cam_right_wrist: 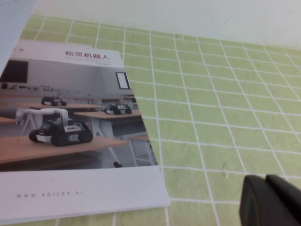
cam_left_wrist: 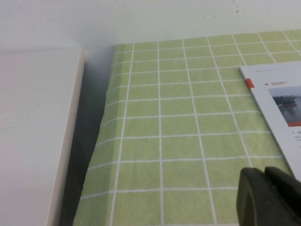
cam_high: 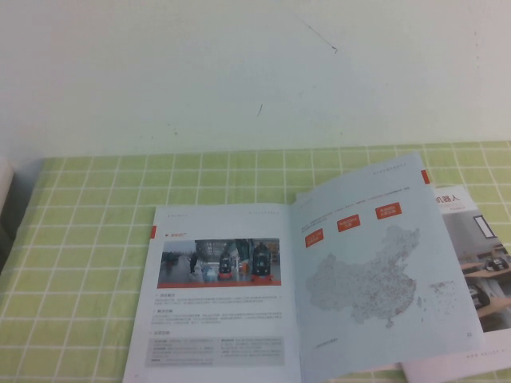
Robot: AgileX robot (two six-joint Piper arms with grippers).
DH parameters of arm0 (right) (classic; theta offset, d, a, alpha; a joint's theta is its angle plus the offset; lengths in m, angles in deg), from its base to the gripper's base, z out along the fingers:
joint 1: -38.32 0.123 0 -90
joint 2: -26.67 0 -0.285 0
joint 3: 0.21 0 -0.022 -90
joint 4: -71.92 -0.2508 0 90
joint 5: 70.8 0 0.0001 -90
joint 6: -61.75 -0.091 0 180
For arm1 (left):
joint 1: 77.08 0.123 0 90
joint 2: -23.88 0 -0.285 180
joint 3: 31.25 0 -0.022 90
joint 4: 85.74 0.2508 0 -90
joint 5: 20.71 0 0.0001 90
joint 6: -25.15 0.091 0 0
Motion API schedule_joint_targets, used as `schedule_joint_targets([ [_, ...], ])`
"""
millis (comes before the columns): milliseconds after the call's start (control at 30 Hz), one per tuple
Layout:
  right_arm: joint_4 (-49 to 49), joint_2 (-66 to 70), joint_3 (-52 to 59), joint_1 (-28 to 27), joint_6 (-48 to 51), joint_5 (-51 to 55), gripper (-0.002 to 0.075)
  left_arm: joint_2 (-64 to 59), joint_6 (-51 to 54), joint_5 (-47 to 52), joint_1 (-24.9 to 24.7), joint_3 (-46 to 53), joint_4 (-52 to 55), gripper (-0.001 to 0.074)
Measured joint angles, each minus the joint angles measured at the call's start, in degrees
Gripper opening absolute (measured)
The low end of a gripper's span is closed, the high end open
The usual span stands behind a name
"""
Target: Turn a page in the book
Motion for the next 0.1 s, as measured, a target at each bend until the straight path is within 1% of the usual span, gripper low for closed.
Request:
schedule_joint_targets([
  [100,0.0,0.0,0.0,0.0,0.0,0.0,-0.0003,0.0,0.14,0.0,0.0,0.0,0.0,-0.0003],
])
